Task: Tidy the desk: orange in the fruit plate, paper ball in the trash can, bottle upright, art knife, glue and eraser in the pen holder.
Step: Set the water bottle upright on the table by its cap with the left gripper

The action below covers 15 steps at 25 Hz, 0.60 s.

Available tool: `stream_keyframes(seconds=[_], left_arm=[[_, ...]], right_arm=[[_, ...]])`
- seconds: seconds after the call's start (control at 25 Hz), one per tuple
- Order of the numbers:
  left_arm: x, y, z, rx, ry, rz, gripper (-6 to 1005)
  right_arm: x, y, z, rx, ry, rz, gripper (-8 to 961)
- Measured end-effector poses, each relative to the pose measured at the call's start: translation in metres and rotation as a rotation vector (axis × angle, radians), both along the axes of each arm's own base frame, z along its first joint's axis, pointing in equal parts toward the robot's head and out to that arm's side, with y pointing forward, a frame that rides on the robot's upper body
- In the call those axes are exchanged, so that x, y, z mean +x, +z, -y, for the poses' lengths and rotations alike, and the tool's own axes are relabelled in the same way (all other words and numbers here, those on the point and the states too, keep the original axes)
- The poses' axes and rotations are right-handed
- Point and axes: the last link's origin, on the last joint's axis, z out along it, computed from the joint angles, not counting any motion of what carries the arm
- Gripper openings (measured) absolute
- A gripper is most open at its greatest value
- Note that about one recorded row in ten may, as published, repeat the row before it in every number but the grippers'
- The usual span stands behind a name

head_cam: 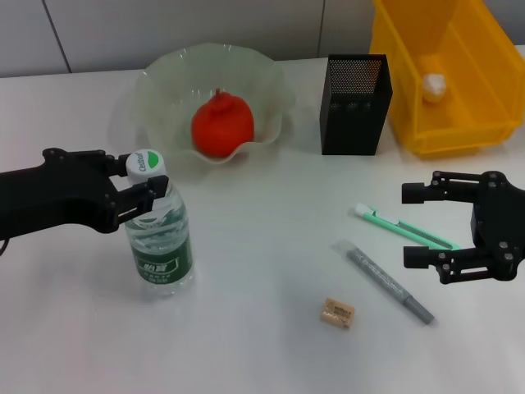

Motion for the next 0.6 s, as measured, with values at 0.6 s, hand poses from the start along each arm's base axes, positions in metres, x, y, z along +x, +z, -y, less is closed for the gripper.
stream_keyframes(seconds=[0.6], left_arm=[[-0.014,-0.01,0.001,-0.016,-0.046,0.068,463]], right_arm=[[-0.001,0.0,-0.003,-0.002,0.0,0.006,818]])
